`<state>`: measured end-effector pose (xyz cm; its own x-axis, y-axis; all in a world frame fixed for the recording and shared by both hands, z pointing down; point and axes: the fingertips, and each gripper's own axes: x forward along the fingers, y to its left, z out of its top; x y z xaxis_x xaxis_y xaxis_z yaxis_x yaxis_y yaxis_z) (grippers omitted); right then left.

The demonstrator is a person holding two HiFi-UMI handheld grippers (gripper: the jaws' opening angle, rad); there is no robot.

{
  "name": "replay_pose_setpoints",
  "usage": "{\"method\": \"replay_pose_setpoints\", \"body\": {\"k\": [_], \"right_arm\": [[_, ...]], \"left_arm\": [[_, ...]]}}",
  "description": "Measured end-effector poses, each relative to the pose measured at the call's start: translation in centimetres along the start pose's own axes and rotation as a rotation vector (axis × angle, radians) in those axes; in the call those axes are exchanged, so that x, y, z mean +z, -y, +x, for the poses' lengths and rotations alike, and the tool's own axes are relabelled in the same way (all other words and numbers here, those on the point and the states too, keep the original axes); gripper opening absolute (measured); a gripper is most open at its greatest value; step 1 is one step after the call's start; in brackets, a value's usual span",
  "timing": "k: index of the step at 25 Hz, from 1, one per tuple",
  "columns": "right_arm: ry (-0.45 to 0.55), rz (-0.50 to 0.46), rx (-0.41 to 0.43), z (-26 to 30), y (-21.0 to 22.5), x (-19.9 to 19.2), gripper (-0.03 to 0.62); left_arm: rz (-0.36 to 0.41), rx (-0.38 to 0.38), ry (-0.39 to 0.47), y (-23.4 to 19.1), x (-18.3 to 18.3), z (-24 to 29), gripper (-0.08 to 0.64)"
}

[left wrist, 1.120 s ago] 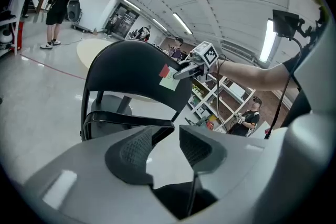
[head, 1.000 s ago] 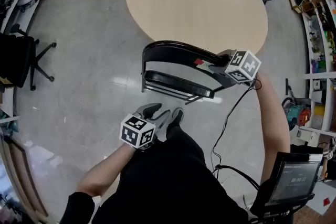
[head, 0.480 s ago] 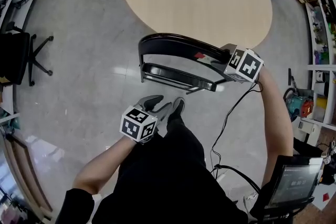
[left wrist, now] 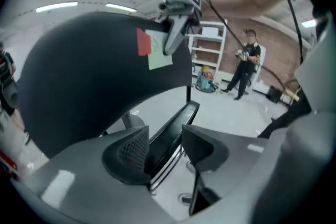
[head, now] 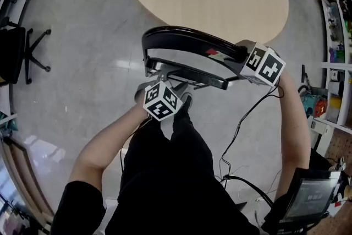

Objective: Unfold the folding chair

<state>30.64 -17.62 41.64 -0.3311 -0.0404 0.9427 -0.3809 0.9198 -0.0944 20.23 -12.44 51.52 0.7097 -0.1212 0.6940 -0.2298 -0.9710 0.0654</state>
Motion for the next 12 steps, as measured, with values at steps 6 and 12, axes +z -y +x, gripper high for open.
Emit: {"method": "replay_pose_setpoints", "body": {"k": [6,12], "right_arm": [[-0.005,0.004,-0.007,-0.2,-0.1,0.1,0.091],[-0.004,-0.001,-0.013,0.0,0.1,0.0,0.091]], "left_arm": [[0.273,-0.092,-0.178,0.7,-1.8,6.4,0.306],[0.326,-0.066,-0.304,-0.5,-4.6,9.1,0.313]]}}
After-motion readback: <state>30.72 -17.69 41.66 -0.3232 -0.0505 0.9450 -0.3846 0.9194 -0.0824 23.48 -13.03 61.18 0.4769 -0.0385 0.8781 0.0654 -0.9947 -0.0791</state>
